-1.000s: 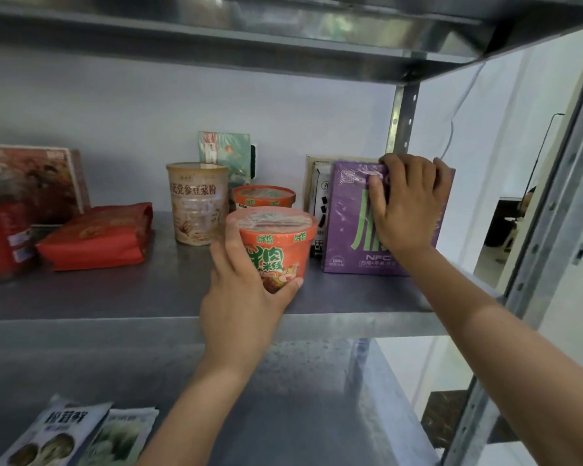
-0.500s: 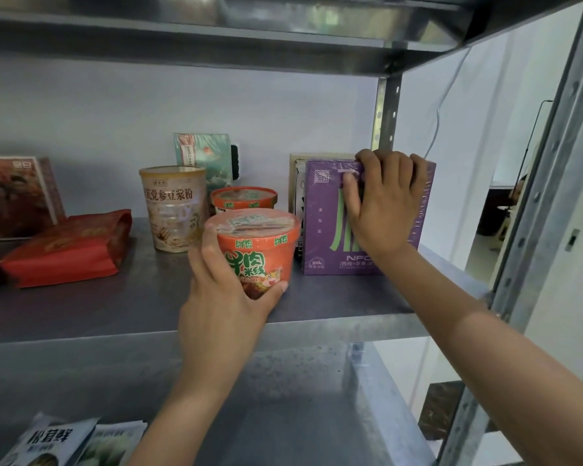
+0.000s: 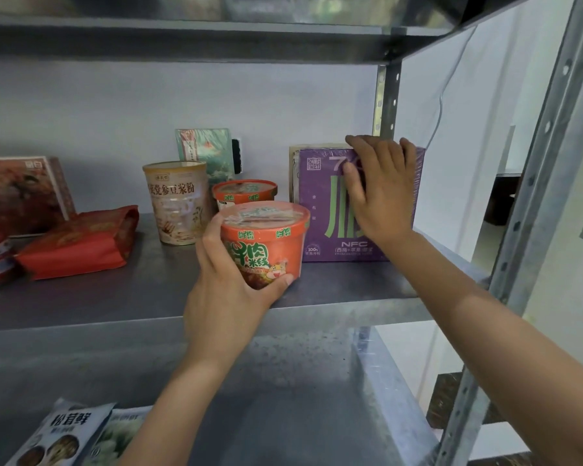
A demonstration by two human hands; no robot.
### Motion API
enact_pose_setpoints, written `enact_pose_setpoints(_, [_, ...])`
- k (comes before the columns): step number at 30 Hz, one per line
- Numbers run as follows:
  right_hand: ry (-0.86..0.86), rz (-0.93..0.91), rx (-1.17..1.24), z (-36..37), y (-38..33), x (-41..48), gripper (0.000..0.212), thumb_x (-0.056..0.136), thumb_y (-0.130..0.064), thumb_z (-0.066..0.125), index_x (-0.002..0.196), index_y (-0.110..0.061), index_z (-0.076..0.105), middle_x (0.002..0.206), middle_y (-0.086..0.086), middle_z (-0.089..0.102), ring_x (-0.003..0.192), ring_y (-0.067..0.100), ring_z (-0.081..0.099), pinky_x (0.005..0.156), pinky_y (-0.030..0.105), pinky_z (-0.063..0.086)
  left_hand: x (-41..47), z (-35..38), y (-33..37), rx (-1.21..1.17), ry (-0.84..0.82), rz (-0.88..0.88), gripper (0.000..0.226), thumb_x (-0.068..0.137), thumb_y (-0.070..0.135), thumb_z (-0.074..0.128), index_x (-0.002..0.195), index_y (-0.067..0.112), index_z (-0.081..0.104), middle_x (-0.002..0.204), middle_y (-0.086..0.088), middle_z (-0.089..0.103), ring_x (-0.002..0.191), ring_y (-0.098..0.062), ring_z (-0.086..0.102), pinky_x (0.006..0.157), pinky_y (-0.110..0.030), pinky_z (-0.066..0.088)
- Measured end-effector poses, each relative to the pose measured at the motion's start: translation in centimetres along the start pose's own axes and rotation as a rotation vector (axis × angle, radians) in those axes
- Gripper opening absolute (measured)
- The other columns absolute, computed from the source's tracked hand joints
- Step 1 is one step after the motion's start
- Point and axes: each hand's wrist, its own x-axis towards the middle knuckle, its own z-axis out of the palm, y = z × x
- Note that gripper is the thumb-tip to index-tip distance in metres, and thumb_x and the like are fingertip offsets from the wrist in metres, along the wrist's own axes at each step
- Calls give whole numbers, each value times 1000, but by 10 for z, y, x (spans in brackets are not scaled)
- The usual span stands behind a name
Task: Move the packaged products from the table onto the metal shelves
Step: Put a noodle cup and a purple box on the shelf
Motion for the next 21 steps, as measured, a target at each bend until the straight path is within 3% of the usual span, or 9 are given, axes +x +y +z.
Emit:
enact_pose_setpoints(3, [-100, 38, 138, -19, 7, -5, 39, 100, -25, 43, 136, -12, 50, 137, 6, 52, 131, 22, 42, 117, 39, 16, 0, -1, 1, -79, -31, 8, 111, 60, 48, 84, 142, 32, 10, 148, 4, 28, 120, -19, 51, 77, -29, 43])
enact_pose_setpoints(7, [-175, 3, -99, -26, 10, -26, 53, 100, -28, 42, 149, -15, 30, 157, 8, 24, 147, 23, 16, 120, 45, 9, 0, -2, 1, -63, 12, -21, 110, 61, 45, 85, 142, 30, 12, 147, 4, 30, 118, -23, 53, 75, -32, 45])
enact_pose_setpoints(11, [-276, -6, -202, -18, -6, -37, 67, 100, -44, 36, 153, -9, 14, 160, 13, 10, 148, 27, 6, 119, 49, 9, 4, 1, -1, 56, 70, -58, 112, 64, 45, 84, 145, 27, 7, 148, -4, 25, 116, -35, 55, 79, -46, 51])
enact_pose_setpoints(15, [-384, -211, -321, -9, -26, -39, 84, 92, -60, 43, 153, -12, 13, 160, 15, 7, 148, 28, 4, 116, 58, 5, 11, 2, -5, 104, 29, -72, 113, 65, 45, 83, 145, 20, 7, 151, -9, 17, 119, -39, 51, 85, -50, 49])
enact_pose_setpoints(17, [-383, -220, -352, -4, -36, -41, 93, 86, -67, 46, 153, -12, 13, 160, 15, 7, 148, 29, 5, 114, 63, 5, 13, 1, -7, 20, 32, -15, 115, 64, 40, 85, 147, 21, 7, 156, -9, 3, 135, -33, 34, 99, -48, 42])
enact_pose_setpoints(19, [-388, -194, -381, 0, -40, -42, 100, 81, -70, 48, 153, -10, 12, 160, 16, 6, 147, 29, 4, 112, 66, 5, 18, -5, -12, -24, 21, 84, 115, 66, 34, 84, 150, 26, 6, 158, -2, -7, 144, -13, 1, 113, -43, 23])
enact_pose_setpoints(21, [-396, -185, -390, 1, -41, -42, 103, 79, -70, 50, 153, -10, 11, 160, 16, 5, 147, 29, 2, 111, 68, 8, 27, -13, -18, 75, -38, 184, 101, 70, 35, 81, 148, 33, 18, 159, 3, 5, 146, -15, -5, 116, -46, 12])
